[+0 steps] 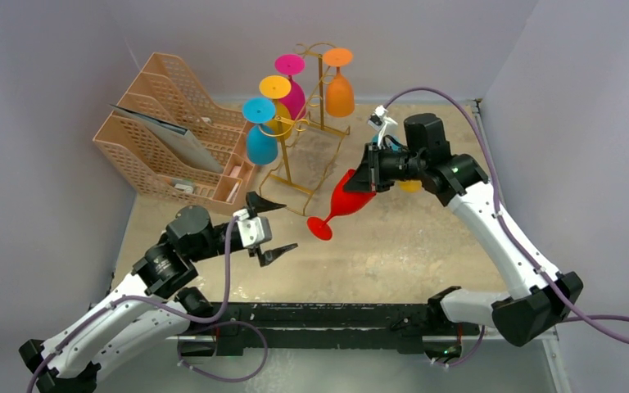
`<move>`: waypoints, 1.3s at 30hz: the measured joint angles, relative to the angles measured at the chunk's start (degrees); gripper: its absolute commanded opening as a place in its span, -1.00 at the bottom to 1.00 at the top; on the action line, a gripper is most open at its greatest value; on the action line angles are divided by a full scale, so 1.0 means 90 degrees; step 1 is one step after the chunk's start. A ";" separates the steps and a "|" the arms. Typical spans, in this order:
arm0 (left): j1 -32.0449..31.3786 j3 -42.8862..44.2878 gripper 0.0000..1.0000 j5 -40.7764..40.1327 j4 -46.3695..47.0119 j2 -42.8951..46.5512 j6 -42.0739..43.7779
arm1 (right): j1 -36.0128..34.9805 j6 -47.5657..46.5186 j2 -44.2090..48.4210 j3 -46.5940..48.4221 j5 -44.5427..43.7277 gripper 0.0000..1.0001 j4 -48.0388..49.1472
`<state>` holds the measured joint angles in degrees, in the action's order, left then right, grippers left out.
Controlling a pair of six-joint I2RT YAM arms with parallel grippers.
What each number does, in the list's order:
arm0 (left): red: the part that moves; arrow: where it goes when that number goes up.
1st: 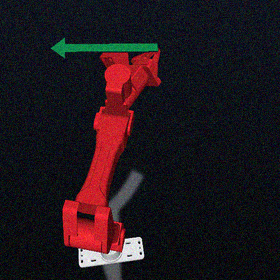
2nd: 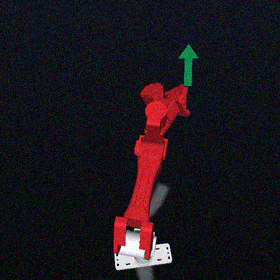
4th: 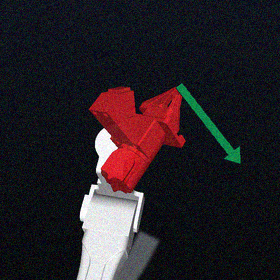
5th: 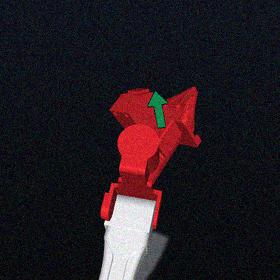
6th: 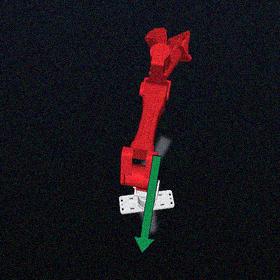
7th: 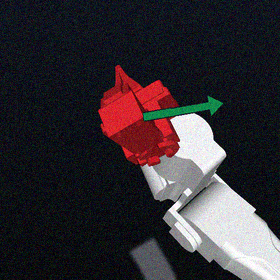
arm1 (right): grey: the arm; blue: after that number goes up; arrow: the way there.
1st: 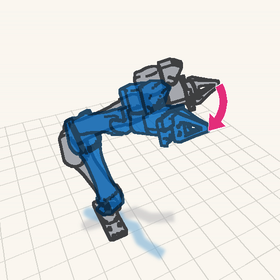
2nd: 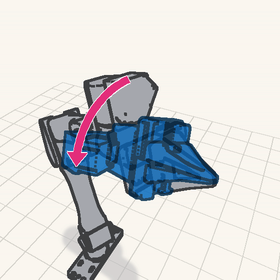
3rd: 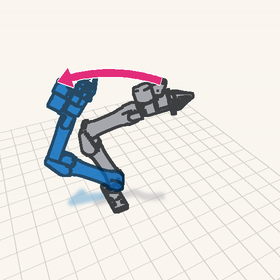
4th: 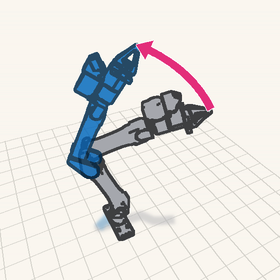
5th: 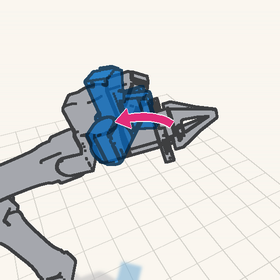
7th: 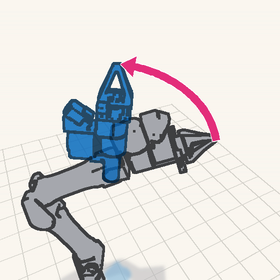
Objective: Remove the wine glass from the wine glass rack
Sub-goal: Place the wine glass at the center of the board.
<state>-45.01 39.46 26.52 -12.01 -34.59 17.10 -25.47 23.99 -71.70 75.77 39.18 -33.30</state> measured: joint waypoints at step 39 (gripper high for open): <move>0.0005 0.0537 1.00 -0.3774 -0.0862 -0.0556 -0.2994 | 0.0950 -0.0058 0.0291 -0.1314 -0.6919 -1.00 -0.0614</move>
<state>-44.97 44.29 -7.44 -19.77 -39.59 -9.85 -16.93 23.46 -69.08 63.94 -23.09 -38.83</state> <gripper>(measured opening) 0.998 0.021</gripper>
